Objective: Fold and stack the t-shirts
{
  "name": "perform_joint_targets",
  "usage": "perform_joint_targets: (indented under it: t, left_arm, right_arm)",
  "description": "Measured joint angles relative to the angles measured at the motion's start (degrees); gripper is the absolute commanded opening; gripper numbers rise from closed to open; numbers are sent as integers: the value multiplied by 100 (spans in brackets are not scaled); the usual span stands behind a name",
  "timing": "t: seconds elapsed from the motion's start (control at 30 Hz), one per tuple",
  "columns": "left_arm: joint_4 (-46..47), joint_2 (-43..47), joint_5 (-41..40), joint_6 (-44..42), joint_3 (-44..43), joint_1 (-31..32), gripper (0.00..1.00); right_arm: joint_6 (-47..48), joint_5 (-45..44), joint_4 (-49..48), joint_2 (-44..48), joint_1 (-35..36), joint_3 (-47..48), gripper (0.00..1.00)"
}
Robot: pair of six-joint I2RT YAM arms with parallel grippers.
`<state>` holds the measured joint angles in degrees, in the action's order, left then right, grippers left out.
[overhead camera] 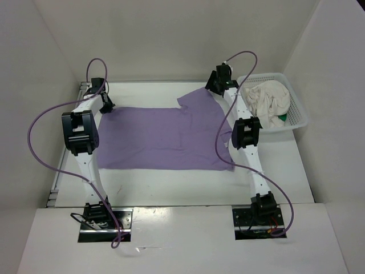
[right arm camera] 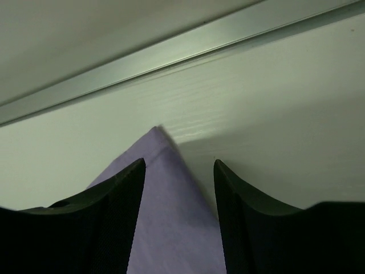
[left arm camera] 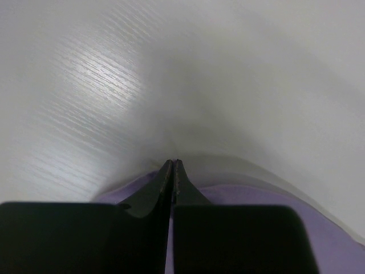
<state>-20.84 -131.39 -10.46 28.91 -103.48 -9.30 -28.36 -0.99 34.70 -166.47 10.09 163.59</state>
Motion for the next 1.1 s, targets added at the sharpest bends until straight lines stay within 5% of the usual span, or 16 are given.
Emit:
perform_joint_targets:
  t: [0.23, 0.53, 0.83, 1.1]
  left_arm:
    - [-7, 2, 33, 0, 0, 0, 2]
    - [-9, 2, 83, 0, 0, 0, 2]
    - [-9, 4, 118, -4, 0, 0, 2]
    - [31, 365, 284, 0, 334, 0, 1]
  right_arm:
    - [-315, 284, -380, -162, 0, 52, 57]
    - [-785, 752, -708, -393, 0, 195, 34]
    - [-1051, 933, -713, -555, -26, 365, 0]
    - [-1097, 1209, -282, -680, -83, 1069, 0]
